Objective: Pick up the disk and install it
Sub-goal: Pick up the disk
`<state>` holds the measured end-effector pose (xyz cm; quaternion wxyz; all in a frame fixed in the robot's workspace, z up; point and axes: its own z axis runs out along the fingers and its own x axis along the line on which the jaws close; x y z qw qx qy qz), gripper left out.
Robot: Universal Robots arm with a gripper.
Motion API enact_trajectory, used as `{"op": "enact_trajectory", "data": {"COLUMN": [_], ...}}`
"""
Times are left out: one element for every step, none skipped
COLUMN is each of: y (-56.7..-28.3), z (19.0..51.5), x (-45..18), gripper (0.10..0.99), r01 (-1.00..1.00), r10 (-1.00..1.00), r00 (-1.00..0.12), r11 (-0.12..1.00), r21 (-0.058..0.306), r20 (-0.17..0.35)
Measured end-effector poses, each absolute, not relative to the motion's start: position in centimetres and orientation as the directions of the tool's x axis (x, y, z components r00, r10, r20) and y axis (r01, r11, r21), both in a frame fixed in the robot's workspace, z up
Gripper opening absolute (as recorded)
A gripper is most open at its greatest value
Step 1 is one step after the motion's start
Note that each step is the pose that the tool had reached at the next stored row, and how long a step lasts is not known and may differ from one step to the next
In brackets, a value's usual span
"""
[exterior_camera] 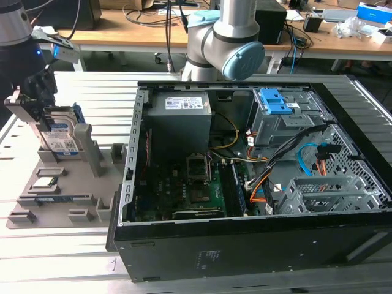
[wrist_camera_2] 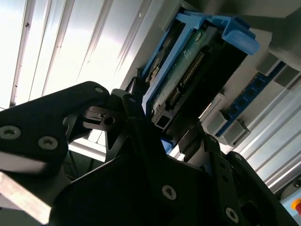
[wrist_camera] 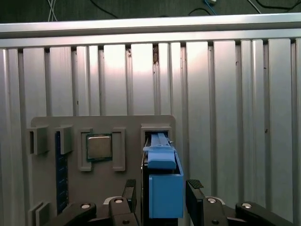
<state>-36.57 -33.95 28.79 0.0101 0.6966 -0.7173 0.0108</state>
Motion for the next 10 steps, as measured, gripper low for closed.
{"op": "enact_trajectory", "data": {"y": [-33.95, -33.94, -33.94, -33.94, -33.94, -33.94, -33.94, -33.94, -33.94, -33.94], "z": [28.68, 28.61, 28.59, 28.58, 28.58, 28.57, 28.57, 28.57, 28.57, 28.58], "x": [-36.50, -36.44, -36.41, -36.40, -36.39, -36.38, -36.38, -36.38, -36.38, -36.38], "gripper": [0.541, 0.541, 0.541, 0.541, 0.541, 0.541, 0.541, 0.541, 0.541, 0.541], "r01": [-1.000, -1.000, -1.000, -1.000, -1.000, -1.000, -1.000, -1.000, -1.000, -1.000], "r10": [-0.999, -0.999, -0.999, -0.999, -0.999, -0.999, -0.999, -0.999, -0.999, -0.999], "r00": [-0.029, -0.029, -0.029, -0.029, -0.029, -0.029, -0.029, -0.029, -0.029, -0.029], "r11": [0.029, 0.029, 0.029, 0.029, 0.029, 0.029, 0.029, 0.029, 0.029, 0.029], "r21": [-0.002, -0.002, -0.002, -0.001, -0.002, -0.002, -0.001, -0.002, -0.002, -0.001], "r20": [0.033, 0.035, 0.035, 0.035, 0.035, 0.035, 0.035, 0.034, 0.031, 0.029]}}
